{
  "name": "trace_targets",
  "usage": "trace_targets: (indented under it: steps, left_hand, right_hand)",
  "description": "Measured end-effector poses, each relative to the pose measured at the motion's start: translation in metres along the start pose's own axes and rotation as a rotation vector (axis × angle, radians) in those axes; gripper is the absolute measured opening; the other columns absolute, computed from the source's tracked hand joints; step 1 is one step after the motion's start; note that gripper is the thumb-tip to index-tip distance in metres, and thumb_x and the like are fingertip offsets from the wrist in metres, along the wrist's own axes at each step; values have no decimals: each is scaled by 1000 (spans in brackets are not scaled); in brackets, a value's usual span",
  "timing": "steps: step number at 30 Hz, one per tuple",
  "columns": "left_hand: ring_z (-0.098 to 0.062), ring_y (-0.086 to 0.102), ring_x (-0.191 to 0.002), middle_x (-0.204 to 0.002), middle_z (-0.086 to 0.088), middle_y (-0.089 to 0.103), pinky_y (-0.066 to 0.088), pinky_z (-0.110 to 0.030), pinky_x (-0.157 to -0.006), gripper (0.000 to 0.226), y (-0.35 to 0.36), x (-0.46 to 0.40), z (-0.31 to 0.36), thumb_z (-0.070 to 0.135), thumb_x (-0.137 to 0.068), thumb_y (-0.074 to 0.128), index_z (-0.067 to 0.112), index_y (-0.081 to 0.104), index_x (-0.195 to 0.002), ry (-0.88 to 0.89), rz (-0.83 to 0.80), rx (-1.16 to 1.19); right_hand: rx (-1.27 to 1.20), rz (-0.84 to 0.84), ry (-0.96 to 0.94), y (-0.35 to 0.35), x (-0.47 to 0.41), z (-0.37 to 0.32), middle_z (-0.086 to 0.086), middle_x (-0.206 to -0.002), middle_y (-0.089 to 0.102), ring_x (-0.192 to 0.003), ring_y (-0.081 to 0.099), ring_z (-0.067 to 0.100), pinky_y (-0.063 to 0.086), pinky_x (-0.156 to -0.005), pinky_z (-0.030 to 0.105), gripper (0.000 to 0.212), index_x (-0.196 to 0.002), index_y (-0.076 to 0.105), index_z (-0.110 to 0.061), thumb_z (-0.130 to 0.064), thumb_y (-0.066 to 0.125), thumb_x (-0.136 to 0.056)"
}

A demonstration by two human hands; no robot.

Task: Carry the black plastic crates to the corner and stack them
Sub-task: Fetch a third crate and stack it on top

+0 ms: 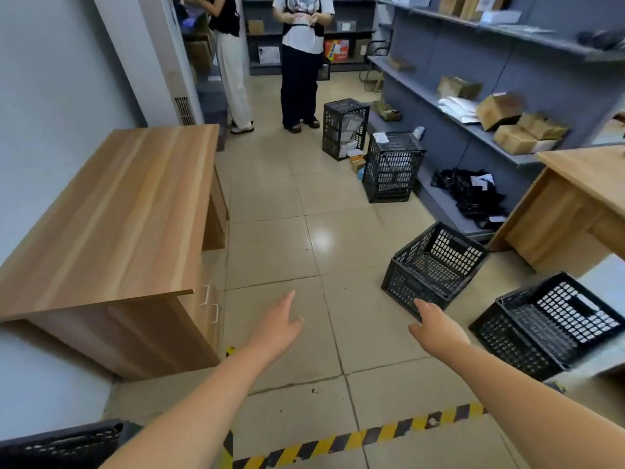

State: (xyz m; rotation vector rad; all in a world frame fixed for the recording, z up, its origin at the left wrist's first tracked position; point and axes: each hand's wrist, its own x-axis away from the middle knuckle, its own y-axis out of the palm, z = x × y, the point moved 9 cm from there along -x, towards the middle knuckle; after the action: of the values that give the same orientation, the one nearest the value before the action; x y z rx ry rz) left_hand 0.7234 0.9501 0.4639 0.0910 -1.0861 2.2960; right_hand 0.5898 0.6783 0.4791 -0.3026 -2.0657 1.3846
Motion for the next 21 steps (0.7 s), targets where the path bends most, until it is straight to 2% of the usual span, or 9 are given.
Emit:
trace_targets:
  steps: [10, 14, 18, 21]
  left_hand:
    - [-27, 43, -130, -148, -8, 38, 36, -42, -107, 66, 84, -73, 98, 26, -91, 50, 24, 20, -149, -20, -49, -5]
    - [-26, 47, -126, -147, -7, 39, 37, -40, -106, 66, 101, -110, 124, 27, -90, 50, 24, 21, -149, -14, -85, -24]
    - [-26, 47, -125, -151, -5, 35, 37, -39, -106, 66, 118, -162, 153, 27, -89, 51, 22, 22, -149, 23, -116, -59]
    - [-27, 47, -125, -151, -7, 34, 36, -36, -105, 65, 128, -205, 184, 26, -89, 50, 20, 24, -148, 73, -131, -90]
  right_hand:
    - [-51, 12, 132, -53, -34, 145, 8, -150, 32, -122, 50, 27, 46, -90, 34, 60, -149, 18, -16, -29, 44, -97]
    - [-99, 24, 177, -67, -56, 180, 9, -146, 36, -108, 57, 26, 53, -80, 35, 54, -144, 27, -16, -29, 45, -96]
    - [-98, 39, 232, -84, -84, 205, 8, -146, 35, -114, 54, 26, 51, -87, 37, 56, -145, 26, -15, -29, 47, -96]
    - [-101, 59, 270, -104, -111, 221, 8, -141, 39, -111, 55, 26, 51, -86, 37, 49, -141, 31, -14, -29, 45, -96]
